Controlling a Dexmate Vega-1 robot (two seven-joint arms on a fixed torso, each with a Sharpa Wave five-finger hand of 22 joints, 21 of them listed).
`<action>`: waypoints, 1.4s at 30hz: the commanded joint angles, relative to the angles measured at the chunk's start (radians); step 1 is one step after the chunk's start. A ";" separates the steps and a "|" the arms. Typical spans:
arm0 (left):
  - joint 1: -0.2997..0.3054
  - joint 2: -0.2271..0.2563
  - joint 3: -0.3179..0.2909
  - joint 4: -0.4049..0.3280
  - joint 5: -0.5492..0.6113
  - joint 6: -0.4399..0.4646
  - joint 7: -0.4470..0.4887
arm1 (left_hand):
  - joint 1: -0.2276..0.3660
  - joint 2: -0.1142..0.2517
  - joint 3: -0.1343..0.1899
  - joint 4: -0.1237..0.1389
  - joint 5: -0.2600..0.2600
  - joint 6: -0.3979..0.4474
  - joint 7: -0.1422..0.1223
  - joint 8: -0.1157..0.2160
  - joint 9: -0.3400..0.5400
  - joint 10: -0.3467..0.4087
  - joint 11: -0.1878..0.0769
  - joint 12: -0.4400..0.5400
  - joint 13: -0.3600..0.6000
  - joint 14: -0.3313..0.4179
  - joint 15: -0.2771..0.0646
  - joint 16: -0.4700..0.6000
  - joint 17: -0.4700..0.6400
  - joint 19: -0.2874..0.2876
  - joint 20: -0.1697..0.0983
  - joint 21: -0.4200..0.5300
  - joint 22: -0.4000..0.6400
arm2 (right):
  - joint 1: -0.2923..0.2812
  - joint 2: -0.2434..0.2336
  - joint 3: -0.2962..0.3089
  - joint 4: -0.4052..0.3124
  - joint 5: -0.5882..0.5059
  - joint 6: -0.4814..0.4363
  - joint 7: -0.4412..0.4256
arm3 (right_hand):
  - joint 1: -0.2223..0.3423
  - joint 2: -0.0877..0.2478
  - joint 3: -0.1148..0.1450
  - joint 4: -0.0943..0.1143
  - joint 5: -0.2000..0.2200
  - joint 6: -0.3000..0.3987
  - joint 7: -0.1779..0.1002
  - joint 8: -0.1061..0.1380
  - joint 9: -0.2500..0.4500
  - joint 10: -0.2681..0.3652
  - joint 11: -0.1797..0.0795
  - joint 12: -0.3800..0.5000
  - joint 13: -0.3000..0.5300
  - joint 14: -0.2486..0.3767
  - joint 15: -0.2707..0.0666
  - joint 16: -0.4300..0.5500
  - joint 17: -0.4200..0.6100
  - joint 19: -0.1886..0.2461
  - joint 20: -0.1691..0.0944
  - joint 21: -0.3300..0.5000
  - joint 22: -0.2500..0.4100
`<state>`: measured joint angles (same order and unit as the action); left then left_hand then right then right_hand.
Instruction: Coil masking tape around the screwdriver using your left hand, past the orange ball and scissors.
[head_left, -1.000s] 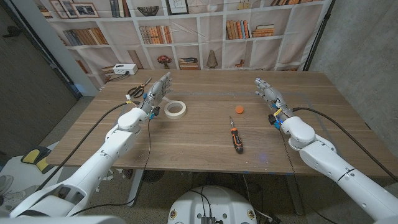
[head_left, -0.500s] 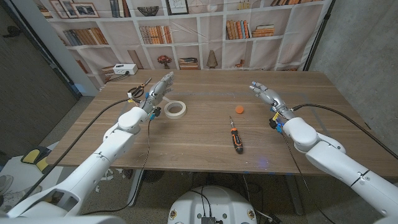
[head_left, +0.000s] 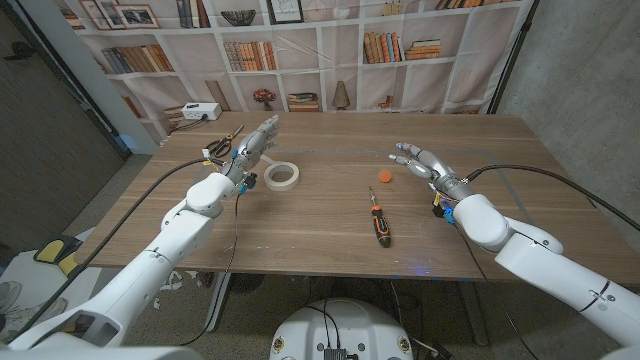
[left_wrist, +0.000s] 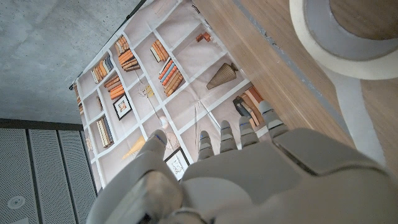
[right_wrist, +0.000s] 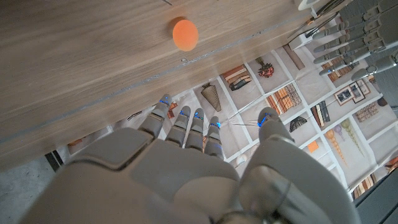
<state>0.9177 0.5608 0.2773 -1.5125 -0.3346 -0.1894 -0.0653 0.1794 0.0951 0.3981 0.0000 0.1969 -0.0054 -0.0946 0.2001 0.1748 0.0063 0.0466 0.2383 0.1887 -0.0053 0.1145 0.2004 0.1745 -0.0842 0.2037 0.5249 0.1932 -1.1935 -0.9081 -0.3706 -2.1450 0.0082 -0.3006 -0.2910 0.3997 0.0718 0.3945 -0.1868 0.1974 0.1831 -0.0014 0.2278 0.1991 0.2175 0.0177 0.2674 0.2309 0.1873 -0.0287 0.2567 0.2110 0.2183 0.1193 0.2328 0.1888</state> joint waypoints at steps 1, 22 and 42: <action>0.011 0.000 -0.008 -0.010 -0.002 -0.004 -0.010 | -0.009 0.002 0.002 -0.001 0.004 -0.003 -0.006 -0.002 0.004 -0.003 0.002 -0.004 0.005 0.003 0.008 -0.003 0.005 -0.002 0.009 -0.001 0.004 | 0.009 -0.045 -0.057 -0.138 -0.180 -0.255 0.043 | 0.098 0.003 0.041 -0.004 -0.002 0.044 0.006 0.019 0.011 0.035 0.000 0.030 0.018 0.049 -0.012 0.016 0.014 0.028 -0.006 0.013 0.006; 0.045 0.009 -0.019 -0.057 0.004 0.011 0.002 | -0.011 0.000 0.001 -0.001 0.004 -0.007 -0.005 -0.007 0.004 -0.007 0.002 -0.008 0.006 0.001 0.009 -0.006 0.006 -0.002 0.010 -0.005 0.004 | 0.046 -0.103 -0.191 -0.294 -0.348 -0.544 0.177 | -0.045 -0.082 -0.059 0.079 0.011 0.055 -0.003 0.008 0.016 -0.009 0.011 0.033 0.040 0.018 0.004 0.018 0.067 0.023 0.006 0.010 0.011; 0.057 0.018 -0.031 -0.083 0.008 0.006 0.000 | -0.013 -0.001 0.000 0.000 0.004 -0.005 -0.006 -0.008 0.004 -0.007 0.003 -0.011 0.006 -0.003 0.012 -0.008 0.006 -0.003 0.010 -0.008 0.005 | 0.110 -0.152 -0.348 -0.375 -0.595 -0.655 0.379 | -0.107 -0.153 -0.119 0.089 0.027 0.088 -0.007 0.015 0.016 -0.009 0.006 0.030 0.044 0.000 0.001 0.014 0.079 0.009 0.004 0.004 0.011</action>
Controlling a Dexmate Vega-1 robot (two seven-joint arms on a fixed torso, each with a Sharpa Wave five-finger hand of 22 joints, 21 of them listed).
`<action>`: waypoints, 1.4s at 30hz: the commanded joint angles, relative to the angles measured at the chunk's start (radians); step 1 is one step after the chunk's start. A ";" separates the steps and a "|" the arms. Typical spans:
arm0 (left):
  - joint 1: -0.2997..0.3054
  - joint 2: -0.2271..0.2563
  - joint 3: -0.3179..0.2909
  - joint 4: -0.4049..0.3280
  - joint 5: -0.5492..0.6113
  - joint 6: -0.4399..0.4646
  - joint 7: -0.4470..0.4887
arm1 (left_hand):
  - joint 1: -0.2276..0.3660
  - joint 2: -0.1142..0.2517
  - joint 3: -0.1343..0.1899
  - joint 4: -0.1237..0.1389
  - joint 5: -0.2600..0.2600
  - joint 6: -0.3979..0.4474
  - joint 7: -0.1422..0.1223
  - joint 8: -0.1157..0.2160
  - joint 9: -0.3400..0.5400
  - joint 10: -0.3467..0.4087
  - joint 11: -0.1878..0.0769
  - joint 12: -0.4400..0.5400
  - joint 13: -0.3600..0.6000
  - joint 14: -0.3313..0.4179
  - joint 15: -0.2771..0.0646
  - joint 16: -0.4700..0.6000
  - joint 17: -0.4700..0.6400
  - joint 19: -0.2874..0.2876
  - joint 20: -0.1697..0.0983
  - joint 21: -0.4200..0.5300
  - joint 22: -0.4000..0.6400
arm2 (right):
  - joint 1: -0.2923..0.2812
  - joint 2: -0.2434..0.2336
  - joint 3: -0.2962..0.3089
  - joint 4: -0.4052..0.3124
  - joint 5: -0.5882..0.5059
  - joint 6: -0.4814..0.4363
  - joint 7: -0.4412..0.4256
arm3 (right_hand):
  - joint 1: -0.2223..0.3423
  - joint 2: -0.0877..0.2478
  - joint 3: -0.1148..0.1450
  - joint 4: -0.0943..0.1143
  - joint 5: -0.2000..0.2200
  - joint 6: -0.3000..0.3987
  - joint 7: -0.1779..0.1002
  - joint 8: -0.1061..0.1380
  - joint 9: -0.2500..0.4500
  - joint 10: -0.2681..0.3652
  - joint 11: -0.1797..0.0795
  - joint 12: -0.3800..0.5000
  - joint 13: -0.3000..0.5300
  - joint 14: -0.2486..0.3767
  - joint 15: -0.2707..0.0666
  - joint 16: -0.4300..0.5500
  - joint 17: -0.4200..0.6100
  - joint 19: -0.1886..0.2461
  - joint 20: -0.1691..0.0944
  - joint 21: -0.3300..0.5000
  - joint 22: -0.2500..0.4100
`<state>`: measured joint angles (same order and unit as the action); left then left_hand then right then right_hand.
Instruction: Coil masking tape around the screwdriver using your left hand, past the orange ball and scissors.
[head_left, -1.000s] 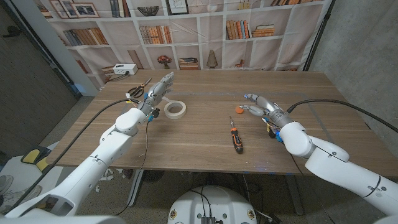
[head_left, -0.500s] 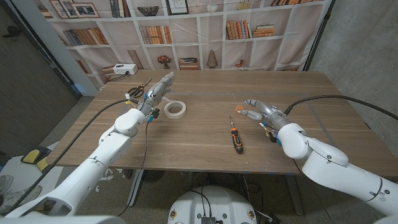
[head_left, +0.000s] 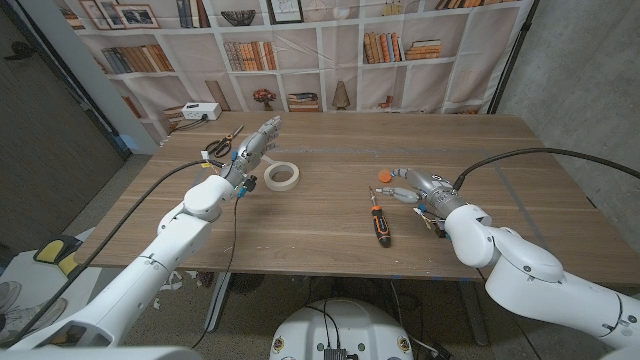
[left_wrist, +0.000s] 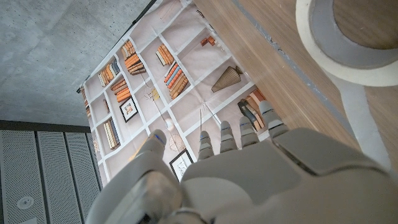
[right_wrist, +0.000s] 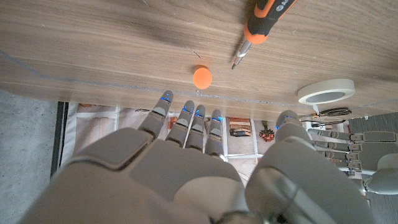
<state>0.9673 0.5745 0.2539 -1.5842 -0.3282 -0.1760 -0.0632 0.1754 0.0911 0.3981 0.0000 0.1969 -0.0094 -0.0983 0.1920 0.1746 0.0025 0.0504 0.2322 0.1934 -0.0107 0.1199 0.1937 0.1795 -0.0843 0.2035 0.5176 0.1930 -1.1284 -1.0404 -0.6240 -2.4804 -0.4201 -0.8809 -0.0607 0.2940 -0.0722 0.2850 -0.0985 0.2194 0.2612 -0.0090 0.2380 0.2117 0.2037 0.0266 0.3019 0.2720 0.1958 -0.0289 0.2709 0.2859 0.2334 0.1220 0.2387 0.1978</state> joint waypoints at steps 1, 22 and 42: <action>0.008 0.004 -0.008 -0.012 0.001 -0.010 -0.002 | -0.009 0.003 0.000 0.000 0.004 -0.001 -0.002 0.000 0.004 -0.003 -0.001 -0.005 0.001 0.002 0.007 -0.001 0.001 -0.003 0.010 -0.001 0.005 | 0.052 -0.018 -0.106 -0.040 -0.186 -0.084 0.167 | -0.003 -0.012 -0.011 0.001 0.006 0.011 0.000 0.004 0.003 0.004 -0.003 -0.005 0.003 -0.010 0.000 0.000 0.004 -0.006 0.001 -0.002 0.002; 0.021 -0.002 -0.023 -0.016 -0.035 -0.028 -0.028 | -0.011 0.003 -0.001 0.000 0.004 -0.001 -0.003 -0.002 0.004 -0.004 -0.002 -0.007 0.002 0.005 0.003 -0.001 0.001 -0.001 0.010 -0.003 0.006 | 0.145 0.070 -0.246 -0.001 -0.446 -0.195 0.507 | 0.008 -0.028 -0.039 -0.009 0.045 -0.057 0.015 -0.025 0.004 -0.085 -0.003 -0.043 0.008 -0.114 0.012 -0.040 0.012 -0.061 -0.007 -0.021 0.002; 0.021 -0.002 -0.033 -0.002 -0.056 -0.035 -0.044 | -0.013 0.003 -0.002 0.000 0.004 -0.002 -0.003 -0.003 0.004 -0.005 -0.003 -0.009 0.002 0.006 0.000 -0.001 0.001 0.002 0.010 -0.005 0.006 | 0.160 0.160 -0.262 0.092 -0.563 -0.200 0.715 | 0.014 -0.013 -0.053 -0.005 0.072 -0.147 0.026 -0.046 0.009 -0.164 0.005 -0.070 0.012 -0.177 0.022 -0.055 0.022 -0.095 -0.009 -0.027 0.001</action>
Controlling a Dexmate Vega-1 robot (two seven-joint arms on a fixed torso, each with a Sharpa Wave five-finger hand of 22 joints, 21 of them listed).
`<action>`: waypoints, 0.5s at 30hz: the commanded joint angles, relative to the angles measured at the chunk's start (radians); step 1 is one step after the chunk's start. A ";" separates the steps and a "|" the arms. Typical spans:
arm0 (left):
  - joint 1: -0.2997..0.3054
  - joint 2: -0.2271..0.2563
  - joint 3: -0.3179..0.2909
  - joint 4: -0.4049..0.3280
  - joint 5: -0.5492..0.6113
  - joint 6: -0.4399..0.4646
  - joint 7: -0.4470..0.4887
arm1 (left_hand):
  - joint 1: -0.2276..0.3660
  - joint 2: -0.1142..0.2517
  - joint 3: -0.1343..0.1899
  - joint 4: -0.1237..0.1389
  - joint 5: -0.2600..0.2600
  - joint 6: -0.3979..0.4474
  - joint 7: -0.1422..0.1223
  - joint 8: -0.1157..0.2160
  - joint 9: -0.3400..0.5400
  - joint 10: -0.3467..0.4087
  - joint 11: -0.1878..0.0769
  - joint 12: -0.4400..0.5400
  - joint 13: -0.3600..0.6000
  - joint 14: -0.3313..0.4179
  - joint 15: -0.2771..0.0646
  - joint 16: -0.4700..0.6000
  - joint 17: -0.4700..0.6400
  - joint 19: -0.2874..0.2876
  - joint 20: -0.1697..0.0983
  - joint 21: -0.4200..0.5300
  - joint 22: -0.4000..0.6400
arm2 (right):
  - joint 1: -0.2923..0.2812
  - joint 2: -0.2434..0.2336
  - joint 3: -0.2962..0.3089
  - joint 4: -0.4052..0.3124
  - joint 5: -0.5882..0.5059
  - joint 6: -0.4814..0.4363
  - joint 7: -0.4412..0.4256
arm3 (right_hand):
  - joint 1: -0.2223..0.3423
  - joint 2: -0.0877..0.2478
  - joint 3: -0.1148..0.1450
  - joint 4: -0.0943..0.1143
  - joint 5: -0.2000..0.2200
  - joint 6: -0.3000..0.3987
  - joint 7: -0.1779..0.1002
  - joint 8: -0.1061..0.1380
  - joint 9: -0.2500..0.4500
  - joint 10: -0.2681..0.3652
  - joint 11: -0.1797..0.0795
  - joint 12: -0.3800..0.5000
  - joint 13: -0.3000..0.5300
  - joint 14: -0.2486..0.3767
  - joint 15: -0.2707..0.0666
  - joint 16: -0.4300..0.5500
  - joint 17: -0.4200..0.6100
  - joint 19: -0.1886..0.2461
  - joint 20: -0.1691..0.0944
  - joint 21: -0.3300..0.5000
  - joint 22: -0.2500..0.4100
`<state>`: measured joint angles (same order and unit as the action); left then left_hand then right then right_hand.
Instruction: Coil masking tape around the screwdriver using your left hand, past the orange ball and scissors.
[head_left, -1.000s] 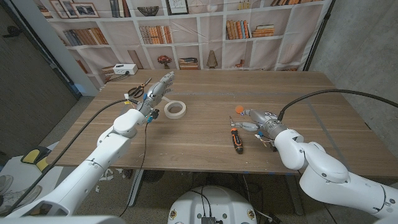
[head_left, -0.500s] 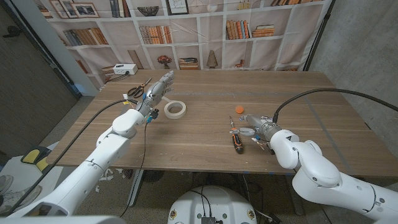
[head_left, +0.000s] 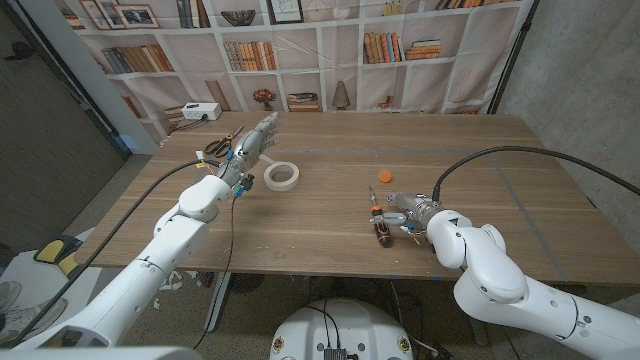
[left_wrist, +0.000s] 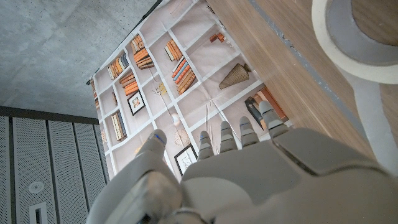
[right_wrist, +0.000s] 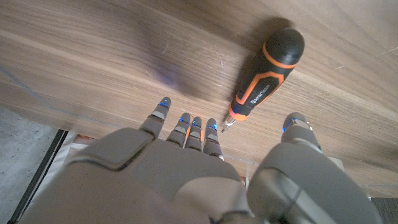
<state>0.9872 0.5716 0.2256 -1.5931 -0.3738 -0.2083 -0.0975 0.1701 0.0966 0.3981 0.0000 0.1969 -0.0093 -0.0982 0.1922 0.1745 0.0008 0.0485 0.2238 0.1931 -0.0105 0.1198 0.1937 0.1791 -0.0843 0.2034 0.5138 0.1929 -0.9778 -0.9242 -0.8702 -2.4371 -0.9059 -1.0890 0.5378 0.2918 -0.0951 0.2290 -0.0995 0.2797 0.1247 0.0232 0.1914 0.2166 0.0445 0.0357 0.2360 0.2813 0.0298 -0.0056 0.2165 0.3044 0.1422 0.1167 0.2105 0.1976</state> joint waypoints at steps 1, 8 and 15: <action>0.001 0.002 -0.005 0.006 -0.010 -0.002 -0.009 | -0.008 -0.003 -0.002 0.000 0.005 -0.002 -0.004 -0.004 0.005 -0.003 0.000 -0.001 0.002 0.006 0.001 -0.001 0.002 0.003 0.010 -0.001 0.006 | 0.007 0.046 -0.016 0.051 -0.087 0.013 0.121 | 0.018 0.011 0.004 -0.005 0.012 -0.011 -0.007 0.000 0.004 -0.005 -0.004 -0.004 0.003 -0.011 -0.001 -0.001 0.003 -0.004 -0.004 0.001 0.001; -0.002 0.002 -0.004 0.013 -0.014 -0.007 -0.017 | -0.008 -0.003 -0.002 0.000 0.005 -0.002 -0.003 -0.004 0.005 -0.003 0.001 -0.001 0.003 0.006 0.001 -0.001 0.002 0.003 0.010 -0.002 0.006 | -0.001 0.082 -0.022 0.085 -0.199 0.041 0.195 | 0.046 0.016 0.010 -0.018 0.020 -0.012 -0.010 0.005 0.005 -0.008 -0.010 -0.003 0.003 -0.012 -0.005 -0.001 0.003 -0.001 -0.006 0.003 0.001; -0.002 0.006 -0.001 0.015 -0.020 -0.004 -0.031 | -0.009 -0.003 -0.002 0.001 0.005 -0.002 -0.003 -0.004 0.005 -0.002 0.002 -0.001 0.003 0.006 0.003 -0.001 0.002 0.003 0.010 -0.003 0.006 | -0.060 0.136 0.022 0.125 -0.327 0.091 0.206 | 0.242 0.070 0.062 -0.072 0.063 -0.002 -0.037 0.023 0.003 0.009 -0.035 0.014 0.006 0.020 -0.041 0.013 -0.001 0.048 -0.047 0.023 -0.003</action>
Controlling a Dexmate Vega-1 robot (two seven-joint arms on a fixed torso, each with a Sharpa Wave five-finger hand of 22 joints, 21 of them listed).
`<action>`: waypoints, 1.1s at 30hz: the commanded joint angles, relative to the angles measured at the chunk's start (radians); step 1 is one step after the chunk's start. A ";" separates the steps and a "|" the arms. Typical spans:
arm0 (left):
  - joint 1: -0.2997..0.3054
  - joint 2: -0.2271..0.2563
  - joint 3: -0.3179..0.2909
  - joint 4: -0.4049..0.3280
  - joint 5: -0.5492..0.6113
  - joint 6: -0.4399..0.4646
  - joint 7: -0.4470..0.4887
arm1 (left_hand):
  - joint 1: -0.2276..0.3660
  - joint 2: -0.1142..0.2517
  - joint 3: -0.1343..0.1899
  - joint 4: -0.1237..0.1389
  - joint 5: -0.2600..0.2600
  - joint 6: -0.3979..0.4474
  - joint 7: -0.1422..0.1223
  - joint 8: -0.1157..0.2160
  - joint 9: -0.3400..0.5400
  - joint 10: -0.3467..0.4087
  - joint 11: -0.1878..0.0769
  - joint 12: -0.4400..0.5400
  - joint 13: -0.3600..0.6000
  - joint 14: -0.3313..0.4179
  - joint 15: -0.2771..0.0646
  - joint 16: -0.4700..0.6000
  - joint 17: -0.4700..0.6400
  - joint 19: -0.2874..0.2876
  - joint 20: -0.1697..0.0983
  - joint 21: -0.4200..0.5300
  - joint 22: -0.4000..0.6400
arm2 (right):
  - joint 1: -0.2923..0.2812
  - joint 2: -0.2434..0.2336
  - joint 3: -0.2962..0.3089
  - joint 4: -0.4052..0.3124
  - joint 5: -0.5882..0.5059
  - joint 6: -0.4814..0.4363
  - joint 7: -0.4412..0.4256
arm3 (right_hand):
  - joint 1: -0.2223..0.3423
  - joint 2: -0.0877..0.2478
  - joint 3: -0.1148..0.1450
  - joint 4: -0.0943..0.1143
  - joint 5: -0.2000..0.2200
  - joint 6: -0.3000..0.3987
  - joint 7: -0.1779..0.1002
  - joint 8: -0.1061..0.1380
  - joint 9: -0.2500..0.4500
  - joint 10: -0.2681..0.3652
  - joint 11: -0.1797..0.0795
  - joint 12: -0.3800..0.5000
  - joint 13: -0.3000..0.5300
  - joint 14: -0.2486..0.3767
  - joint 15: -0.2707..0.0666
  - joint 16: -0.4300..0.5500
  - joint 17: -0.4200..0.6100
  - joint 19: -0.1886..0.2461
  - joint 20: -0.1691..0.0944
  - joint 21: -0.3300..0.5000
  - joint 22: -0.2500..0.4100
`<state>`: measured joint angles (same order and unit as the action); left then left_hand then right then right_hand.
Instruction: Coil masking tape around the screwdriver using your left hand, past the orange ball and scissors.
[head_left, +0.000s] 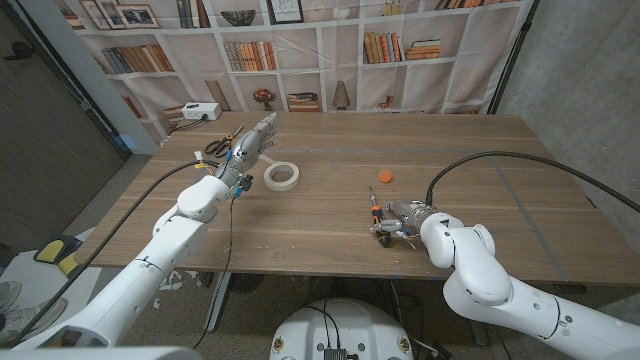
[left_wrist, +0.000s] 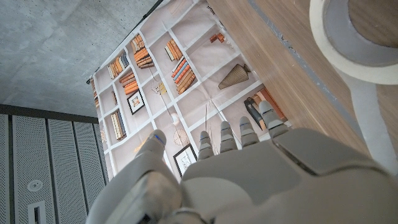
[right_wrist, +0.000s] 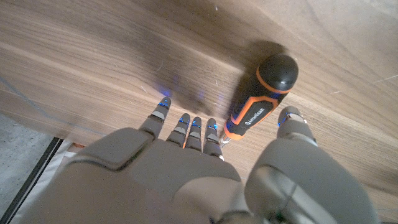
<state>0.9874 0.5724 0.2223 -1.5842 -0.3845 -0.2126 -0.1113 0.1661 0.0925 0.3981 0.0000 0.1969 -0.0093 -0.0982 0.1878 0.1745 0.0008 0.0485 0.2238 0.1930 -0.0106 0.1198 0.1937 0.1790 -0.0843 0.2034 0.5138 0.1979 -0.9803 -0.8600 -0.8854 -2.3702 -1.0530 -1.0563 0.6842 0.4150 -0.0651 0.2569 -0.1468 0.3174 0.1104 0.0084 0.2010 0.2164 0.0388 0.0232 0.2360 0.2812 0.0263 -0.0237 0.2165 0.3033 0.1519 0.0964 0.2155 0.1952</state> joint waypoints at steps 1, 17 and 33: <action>-0.003 0.005 0.002 0.007 -0.011 -0.001 -0.020 | -0.005 0.001 -0.002 0.001 0.005 -0.002 -0.003 0.000 0.005 -0.002 0.002 -0.001 0.003 0.006 0.003 -0.001 0.002 0.003 0.010 -0.003 0.001 | -0.070 0.085 0.045 0.066 -0.205 0.062 0.050 | 0.141 0.039 0.036 -0.026 0.028 0.015 -0.034 0.015 0.003 0.017 -0.035 0.015 0.006 0.026 -0.036 0.013 -0.001 0.041 -0.042 0.018 0.000; -0.003 0.017 0.004 0.003 -0.021 0.009 -0.038 | -0.012 -0.001 -0.006 0.004 0.005 -0.003 -0.005 -0.001 0.005 -0.004 0.001 -0.003 0.003 0.008 0.004 0.000 0.003 0.002 0.010 -0.006 0.002 | -0.242 0.238 0.240 0.107 -0.320 0.287 -0.019 | 0.377 0.155 0.075 -0.022 -0.009 0.068 -0.048 0.024 -0.001 0.077 -0.047 0.039 0.004 0.103 -0.060 0.049 0.005 0.140 -0.058 0.051 -0.002; -0.035 0.007 0.013 0.040 -0.058 0.010 -0.087 | -0.019 -0.003 -0.010 0.008 0.007 -0.015 -0.007 -0.005 0.005 -0.011 -0.003 -0.007 0.003 0.028 0.001 0.006 0.003 0.010 0.010 -0.006 0.002 | -0.304 0.202 0.341 0.057 -0.299 0.579 -0.031 | 0.609 0.138 0.092 -0.034 -0.013 0.000 -0.162 0.013 -0.007 -0.006 -0.198 0.018 -0.013 -0.022 -0.078 -0.009 -0.040 0.046 -0.045 0.009 -0.005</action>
<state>0.9729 0.5858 0.2295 -1.5688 -0.4190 -0.2055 -0.1686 0.1554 0.0925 0.3925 0.0056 0.1969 -0.0186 -0.0999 0.1878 0.1745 -0.0036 0.0441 0.2181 0.1930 0.0094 0.1215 0.1937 0.1789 -0.0787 0.2090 0.5100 0.1976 -1.2371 -0.6426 -0.6174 -2.2927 -1.3757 -0.6927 0.6887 0.9677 0.0669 0.3318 -0.1818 0.3019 0.0818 -0.1091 0.1963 0.2090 -0.0039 -0.1101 0.2370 0.2690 -0.0200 -0.0309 0.1958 0.2736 0.1938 0.0616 0.2202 0.1895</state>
